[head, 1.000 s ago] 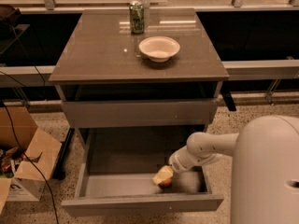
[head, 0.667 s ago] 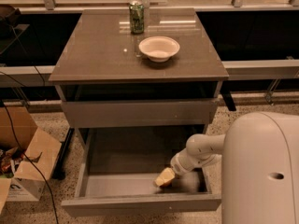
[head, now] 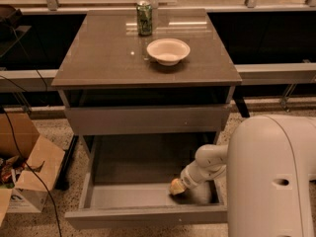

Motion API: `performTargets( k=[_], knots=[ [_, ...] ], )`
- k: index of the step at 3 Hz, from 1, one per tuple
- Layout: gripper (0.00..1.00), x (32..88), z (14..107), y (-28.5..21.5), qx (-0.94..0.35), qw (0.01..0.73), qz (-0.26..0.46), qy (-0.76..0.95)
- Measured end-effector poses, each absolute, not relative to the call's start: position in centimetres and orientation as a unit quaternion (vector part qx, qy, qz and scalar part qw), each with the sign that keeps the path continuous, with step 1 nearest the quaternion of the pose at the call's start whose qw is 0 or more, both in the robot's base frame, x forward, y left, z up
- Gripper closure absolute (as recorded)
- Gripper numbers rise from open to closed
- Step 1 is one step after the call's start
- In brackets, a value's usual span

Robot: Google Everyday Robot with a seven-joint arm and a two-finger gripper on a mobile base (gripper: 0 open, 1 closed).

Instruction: Pick orange from middle drawer and place on counter

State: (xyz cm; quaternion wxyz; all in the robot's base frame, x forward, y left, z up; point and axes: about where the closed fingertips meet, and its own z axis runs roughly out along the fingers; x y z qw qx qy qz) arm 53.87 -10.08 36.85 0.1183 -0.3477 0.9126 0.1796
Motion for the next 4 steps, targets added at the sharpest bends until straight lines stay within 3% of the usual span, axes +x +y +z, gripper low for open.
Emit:
performTargets(
  k=[2, 4],
  knots=[
    [0.96, 54.0, 39.1, -9.1, -0.346, 0.142, 0.212, 0.903],
    [1.0, 55.7, 54.7, -7.3, -0.399, 0.289, 0.374, 0.786]
  ],
)
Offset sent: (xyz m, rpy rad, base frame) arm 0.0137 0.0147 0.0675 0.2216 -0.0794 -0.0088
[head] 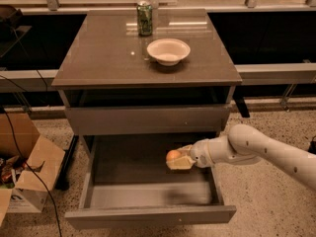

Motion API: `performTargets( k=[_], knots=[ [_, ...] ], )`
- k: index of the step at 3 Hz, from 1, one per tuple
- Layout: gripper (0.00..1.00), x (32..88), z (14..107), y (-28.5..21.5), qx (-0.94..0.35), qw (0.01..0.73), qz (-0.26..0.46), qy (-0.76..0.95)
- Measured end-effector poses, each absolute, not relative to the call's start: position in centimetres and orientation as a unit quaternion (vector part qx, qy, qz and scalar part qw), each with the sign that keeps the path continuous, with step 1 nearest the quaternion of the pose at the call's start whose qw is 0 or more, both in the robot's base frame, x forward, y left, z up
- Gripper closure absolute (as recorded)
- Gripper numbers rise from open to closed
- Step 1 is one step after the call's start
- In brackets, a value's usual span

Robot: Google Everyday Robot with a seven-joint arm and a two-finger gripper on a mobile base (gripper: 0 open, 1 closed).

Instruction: Pick orange from middle drawer and place on counter

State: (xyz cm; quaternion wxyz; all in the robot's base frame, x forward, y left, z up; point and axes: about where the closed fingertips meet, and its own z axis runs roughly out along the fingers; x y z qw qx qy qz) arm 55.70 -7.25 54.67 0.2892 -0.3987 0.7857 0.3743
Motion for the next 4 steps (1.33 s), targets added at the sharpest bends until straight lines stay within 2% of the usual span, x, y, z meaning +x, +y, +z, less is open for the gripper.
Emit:
performTargets(
  k=[1, 2, 3, 4],
  knots=[
    [1.0, 55.1, 65.9, -9.0, -0.442, 0.378, 0.396, 0.71],
    [1.0, 55.8, 76.6, -11.4, -0.483, 0.441, 0.375, 0.657],
    [1.0, 57.5, 85.6, -12.7, -0.514, 0.48, 0.339, 0.624],
    [1.0, 58.4, 87.7, -13.4, -0.515, 0.498, 0.327, 0.617]
  ],
)
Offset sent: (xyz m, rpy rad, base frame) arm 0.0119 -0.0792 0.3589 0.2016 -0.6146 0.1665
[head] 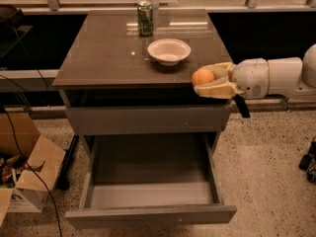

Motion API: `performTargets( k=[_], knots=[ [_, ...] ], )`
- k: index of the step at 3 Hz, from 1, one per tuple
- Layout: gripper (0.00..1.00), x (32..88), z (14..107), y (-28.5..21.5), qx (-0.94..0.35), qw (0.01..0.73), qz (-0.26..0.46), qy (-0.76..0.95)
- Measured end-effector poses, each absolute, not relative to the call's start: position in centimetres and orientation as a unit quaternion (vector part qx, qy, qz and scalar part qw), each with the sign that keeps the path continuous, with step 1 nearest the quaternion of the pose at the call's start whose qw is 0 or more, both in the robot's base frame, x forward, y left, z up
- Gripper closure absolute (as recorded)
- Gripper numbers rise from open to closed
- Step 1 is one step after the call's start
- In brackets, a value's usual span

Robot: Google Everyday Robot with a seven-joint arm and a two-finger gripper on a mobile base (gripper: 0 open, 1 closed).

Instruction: Pick orange from middle drawer and place on counter

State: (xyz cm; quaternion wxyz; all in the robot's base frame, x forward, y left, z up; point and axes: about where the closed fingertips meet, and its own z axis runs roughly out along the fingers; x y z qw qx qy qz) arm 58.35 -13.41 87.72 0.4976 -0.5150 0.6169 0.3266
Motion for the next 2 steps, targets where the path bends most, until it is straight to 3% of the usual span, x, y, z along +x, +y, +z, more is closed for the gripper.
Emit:
performTargets(
  k=[2],
  knots=[
    [1.0, 60.6, 87.8, -13.2, -0.516, 0.499, 0.327, 0.614]
  ],
)
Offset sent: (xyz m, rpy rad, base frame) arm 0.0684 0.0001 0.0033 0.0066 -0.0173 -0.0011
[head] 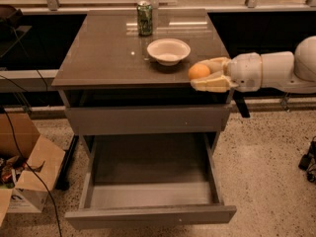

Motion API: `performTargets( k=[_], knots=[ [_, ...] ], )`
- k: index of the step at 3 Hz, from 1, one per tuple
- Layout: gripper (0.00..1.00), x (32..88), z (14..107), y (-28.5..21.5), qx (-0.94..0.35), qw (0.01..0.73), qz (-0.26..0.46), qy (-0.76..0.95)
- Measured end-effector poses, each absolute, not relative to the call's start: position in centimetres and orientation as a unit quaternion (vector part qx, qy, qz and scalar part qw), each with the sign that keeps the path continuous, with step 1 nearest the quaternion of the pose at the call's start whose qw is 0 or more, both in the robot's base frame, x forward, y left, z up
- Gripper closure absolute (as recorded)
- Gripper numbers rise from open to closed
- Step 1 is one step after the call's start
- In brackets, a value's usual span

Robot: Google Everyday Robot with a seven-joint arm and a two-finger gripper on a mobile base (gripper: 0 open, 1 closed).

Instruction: Pick orange from middle drawer and place on counter

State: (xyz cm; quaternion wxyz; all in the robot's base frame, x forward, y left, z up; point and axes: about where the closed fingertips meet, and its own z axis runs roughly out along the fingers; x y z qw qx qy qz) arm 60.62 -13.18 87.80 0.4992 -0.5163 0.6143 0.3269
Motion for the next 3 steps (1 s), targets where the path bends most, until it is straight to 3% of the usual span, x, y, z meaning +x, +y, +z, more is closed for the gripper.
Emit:
performTargets(
  k=[2, 3],
  knots=[
    [1.0, 70.1, 89.5, -13.0, -0.515, 0.535, 0.273, 0.611],
    [1.0, 71.4, 90.9, -14.3, -0.506, 0.551, 0.233, 0.622]
  ],
)
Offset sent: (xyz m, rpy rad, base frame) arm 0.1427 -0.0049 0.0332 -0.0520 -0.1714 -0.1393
